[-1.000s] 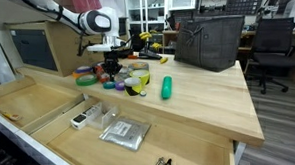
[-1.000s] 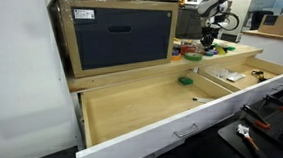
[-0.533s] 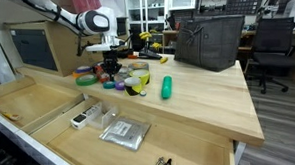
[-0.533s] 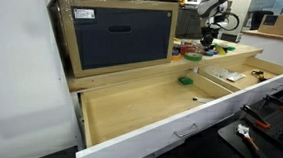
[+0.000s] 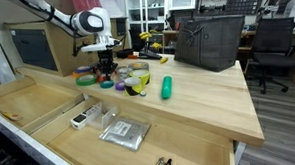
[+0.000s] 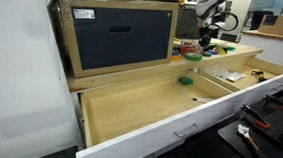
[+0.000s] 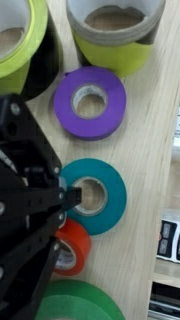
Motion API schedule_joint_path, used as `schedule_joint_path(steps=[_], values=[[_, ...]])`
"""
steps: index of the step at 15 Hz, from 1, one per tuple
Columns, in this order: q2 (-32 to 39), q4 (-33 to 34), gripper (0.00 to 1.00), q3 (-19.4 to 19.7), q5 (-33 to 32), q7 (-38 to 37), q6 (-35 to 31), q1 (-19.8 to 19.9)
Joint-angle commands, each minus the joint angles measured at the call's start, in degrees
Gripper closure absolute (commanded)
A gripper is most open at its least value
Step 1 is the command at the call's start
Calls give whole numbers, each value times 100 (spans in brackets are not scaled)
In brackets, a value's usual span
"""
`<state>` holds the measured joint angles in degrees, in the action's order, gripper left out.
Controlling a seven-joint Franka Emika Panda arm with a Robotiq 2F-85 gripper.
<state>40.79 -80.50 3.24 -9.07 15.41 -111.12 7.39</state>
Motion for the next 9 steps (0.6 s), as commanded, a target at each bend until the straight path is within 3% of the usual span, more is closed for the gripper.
schedule_joint_path(steps=[1,5,9], values=[[-364,-612,100,-24,-156,45,-288,-99],[-362,-709,100,46,-336,-228,-463,-222],[16,-227,100,156,-314,-715,-300,-203]])
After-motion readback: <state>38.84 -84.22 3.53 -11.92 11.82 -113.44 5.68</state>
